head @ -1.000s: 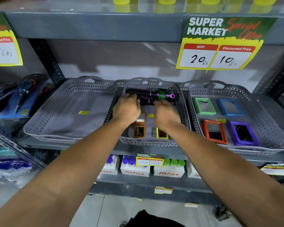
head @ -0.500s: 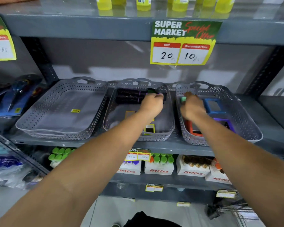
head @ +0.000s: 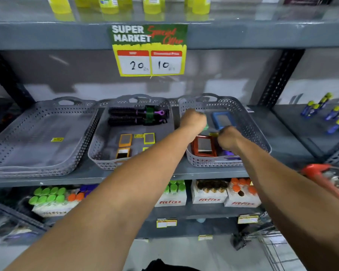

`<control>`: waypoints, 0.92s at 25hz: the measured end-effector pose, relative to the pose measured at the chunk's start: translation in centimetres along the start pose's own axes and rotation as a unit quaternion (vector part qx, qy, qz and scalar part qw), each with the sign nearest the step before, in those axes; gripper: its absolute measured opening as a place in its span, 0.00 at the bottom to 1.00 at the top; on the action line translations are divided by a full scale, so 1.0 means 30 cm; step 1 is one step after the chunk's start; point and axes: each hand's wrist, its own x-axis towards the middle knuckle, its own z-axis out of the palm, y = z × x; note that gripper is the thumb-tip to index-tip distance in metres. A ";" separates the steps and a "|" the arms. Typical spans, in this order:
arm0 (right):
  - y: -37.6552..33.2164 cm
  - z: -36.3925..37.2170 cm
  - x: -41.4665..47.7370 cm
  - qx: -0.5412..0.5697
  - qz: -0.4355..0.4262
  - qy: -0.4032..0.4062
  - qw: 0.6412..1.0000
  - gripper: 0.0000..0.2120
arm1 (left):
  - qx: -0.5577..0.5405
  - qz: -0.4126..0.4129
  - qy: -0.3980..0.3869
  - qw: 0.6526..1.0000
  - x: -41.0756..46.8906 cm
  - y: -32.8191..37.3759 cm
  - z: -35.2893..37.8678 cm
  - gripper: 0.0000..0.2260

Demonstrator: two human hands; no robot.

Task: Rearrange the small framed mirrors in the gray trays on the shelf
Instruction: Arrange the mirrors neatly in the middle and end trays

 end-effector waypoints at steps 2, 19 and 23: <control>0.002 0.010 0.002 0.004 -0.003 -0.003 1.000 0.12 | -0.014 -0.033 -0.042 0.998 -0.008 0.004 0.034 0.11; -0.003 0.010 -0.018 -0.047 -0.021 -0.048 0.998 0.10 | -0.090 -0.228 -0.125 0.961 0.014 -0.017 0.096 0.12; -0.003 0.008 -0.020 -0.064 -0.025 -0.058 0.996 0.06 | -0.098 -0.252 -0.131 0.954 -0.001 -0.009 0.084 0.14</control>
